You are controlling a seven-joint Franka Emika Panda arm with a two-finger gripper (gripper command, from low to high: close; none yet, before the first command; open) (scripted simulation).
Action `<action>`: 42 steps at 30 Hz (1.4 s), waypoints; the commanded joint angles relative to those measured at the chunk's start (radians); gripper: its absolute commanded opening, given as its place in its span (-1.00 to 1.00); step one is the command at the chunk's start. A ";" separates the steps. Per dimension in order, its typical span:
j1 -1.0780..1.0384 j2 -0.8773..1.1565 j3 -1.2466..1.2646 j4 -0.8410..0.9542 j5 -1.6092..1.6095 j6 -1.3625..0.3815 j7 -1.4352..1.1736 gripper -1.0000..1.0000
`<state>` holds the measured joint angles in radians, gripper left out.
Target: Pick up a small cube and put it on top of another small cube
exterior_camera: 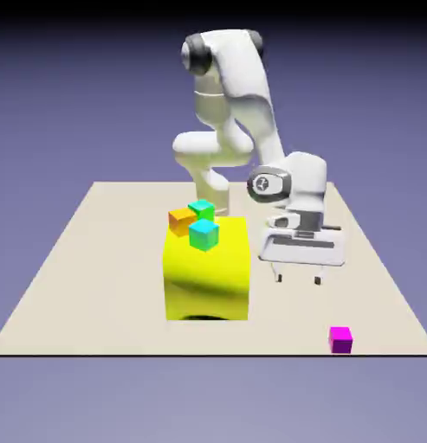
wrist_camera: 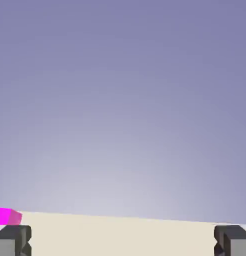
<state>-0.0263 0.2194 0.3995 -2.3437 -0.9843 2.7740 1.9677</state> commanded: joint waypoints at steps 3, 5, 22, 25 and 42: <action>-0.004 0.084 0.043 0.050 -0.105 -0.028 0.131 0.00; -0.007 0.140 0.071 0.083 -0.175 -0.047 0.218 0.00; 0.042 0.545 0.097 0.349 -0.598 -0.115 0.643 -1.00; 0.008 0.437 0.145 0.270 -0.510 -0.117 0.591 -1.00; -0.229 -0.179 0.135 0.013 0.123 -0.491 0.681 -1.00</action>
<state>-0.2578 0.0401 0.5343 -2.3308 -0.8620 2.2842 2.6489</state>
